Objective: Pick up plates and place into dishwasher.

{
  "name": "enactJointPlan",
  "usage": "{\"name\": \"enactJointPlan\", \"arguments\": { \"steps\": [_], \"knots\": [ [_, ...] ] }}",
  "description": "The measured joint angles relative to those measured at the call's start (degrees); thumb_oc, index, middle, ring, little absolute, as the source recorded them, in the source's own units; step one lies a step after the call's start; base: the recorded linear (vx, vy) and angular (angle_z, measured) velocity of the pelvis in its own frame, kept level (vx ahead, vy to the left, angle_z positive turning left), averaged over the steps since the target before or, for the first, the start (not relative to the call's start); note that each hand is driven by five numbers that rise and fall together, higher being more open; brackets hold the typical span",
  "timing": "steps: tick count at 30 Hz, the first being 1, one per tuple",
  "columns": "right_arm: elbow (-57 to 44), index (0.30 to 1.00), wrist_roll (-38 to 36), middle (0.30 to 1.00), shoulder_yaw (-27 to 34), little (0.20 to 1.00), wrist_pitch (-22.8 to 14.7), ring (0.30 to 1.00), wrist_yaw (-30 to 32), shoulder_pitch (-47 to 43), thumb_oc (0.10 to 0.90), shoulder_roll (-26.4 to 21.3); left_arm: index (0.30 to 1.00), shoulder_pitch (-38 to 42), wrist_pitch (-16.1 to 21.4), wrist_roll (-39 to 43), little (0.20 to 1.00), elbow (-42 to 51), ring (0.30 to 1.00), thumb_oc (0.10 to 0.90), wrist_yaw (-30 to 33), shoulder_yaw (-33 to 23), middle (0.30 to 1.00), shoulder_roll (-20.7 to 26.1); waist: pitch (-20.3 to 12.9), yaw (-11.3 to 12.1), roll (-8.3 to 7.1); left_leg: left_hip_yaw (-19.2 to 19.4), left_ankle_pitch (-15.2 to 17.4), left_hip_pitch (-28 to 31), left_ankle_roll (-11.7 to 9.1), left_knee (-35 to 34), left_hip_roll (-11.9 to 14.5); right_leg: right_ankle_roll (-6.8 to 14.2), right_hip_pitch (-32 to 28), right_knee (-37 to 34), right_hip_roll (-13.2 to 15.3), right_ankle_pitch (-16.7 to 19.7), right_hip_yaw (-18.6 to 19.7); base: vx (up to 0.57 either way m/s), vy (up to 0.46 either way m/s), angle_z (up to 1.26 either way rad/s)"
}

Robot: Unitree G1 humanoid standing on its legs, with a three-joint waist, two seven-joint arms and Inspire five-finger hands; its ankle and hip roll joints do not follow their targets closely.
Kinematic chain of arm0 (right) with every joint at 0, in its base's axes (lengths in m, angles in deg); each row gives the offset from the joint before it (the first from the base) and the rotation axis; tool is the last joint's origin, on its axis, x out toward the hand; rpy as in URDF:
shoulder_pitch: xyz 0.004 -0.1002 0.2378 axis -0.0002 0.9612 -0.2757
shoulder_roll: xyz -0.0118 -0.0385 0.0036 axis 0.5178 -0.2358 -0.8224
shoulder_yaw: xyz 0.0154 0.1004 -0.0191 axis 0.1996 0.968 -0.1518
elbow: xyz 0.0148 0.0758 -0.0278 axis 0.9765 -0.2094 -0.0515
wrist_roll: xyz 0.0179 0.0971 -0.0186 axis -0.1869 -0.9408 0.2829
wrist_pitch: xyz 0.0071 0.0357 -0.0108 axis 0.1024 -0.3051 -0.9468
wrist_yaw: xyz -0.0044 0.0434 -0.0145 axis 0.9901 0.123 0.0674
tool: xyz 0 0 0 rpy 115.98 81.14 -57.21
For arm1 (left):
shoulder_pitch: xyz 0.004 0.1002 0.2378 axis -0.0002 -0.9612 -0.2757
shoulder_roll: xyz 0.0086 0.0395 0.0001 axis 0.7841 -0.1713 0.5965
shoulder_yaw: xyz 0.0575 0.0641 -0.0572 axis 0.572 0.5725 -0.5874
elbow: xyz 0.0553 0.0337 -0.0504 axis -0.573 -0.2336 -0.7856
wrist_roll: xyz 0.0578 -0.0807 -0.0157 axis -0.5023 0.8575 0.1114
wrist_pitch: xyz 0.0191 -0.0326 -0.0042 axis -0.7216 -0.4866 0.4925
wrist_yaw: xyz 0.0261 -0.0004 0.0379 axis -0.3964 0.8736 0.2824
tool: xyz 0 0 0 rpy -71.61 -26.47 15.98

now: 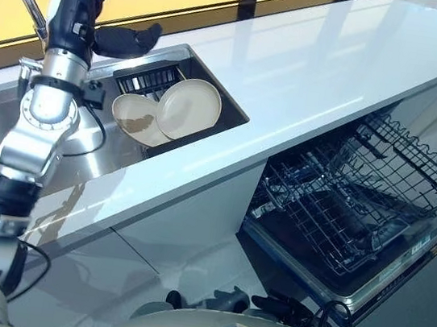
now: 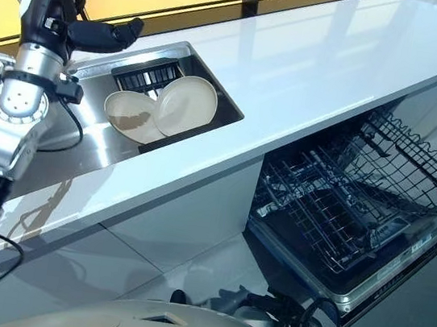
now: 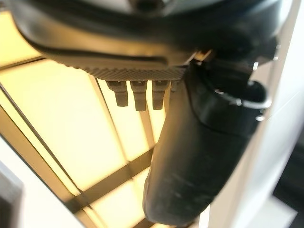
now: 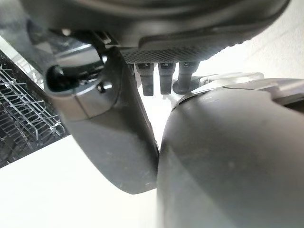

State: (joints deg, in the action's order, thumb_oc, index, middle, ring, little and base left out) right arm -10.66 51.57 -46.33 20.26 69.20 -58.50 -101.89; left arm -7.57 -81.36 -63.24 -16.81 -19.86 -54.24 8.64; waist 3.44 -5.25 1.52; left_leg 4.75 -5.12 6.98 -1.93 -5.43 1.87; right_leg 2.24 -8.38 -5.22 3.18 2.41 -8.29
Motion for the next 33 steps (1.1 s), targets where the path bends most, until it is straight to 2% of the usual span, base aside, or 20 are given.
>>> {"name": "enactJointPlan", "arguments": {
  "steps": [5,8,11,19,24,33],
  "knots": [
    [0.02,0.900,-0.39,0.900,0.02,0.900,-0.18,0.900,-0.04,0.11,0.800,-0.07,0.900,3.10,-1.08,2.68,0.900,-13.16,0.900,0.800,-4.65,6.92,0.900,0.03,-1.25,-1.88,0.84,0.93,0.17,0.36,-0.17,-0.01,0.08,0.02,0.20,0.01,-0.28,-0.01,1.14,0.07,0.035,-0.12],
    [-0.03,0.900,-0.71,0.900,0.19,0.900,-0.36,0.900,-0.12,-0.10,0.800,-0.05,0.900,3.87,-2.34,2.74,0.900,-19.32,0.900,0.800,-7.96,11.10,0.900,-0.25,-1.37,-2.78,0.81,1.91,0.03,0.29,0.04,0.00,0.27,-0.09,0.83,0.24,-0.54,0.08,1.75,0.07,0.034,-0.17],
    [0.20,0.900,-0.63,0.900,0.40,0.900,-0.50,0.900,-0.17,0.26,0.800,-0.10,0.900,5.48,-3.98,3.98,0.900,-24.29,0.900,0.800,-10.82,12.75,0.900,-1.39,-1.44,-3.85,0.50,2.78,0.09,0.41,0.02,0.00,0.31,-0.17,1.10,0.26,-0.62,0.15,2.53,0.08,0.039,-0.13],
    [0.05,0.900,-0.41,0.900,2.11,0.900,-1.14,0.900,-0.07,0.82,0.800,-0.14,0.900,6.05,-10.59,16.38,0.900,-30.37,0.900,0.800,-13.76,12.81,0.900,-4.67,-1.18,-5.50,0.01,3.76,0.68,0.89,0.20,0.00,0.13,-0.22,1.18,0.37,-0.50,0.41,3.61,0.05,0.029,-0.08],
    [0.04,0.900,0.43,0.900,2.42,0.900,-1.85,0.900,-0.13,0.91,0.800,-0.18,0.900,6.06,-10.82,15.35,0.900,-36.10,0.900,0.800,-14.76,12.77,0.900,-4.82,-1.03,-6.09,-0.23,5.10,1.12,1.39,0.25,-0.01,0.09,-0.17,1.35,0.41,-0.44,0.41,4.73,0.04,0.031,-0.12],
    [-0.20,0.900,0.83,0.900,2.62,0.900,-2.89,0.900,-0.16,1.05,0.800,-0.18,0.900,6.37,-10.84,12.08,0.900,-37.57,0.900,0.800,-15.49,12.54,0.900,-4.67,-0.09,-6.14,-1.32,6.52,1.32,1.36,0.52,-0.01,-0.05,0.12,2.49,1.51,-0.29,0.52,6.02,0.03,0.020,-0.08]
  ]
}}
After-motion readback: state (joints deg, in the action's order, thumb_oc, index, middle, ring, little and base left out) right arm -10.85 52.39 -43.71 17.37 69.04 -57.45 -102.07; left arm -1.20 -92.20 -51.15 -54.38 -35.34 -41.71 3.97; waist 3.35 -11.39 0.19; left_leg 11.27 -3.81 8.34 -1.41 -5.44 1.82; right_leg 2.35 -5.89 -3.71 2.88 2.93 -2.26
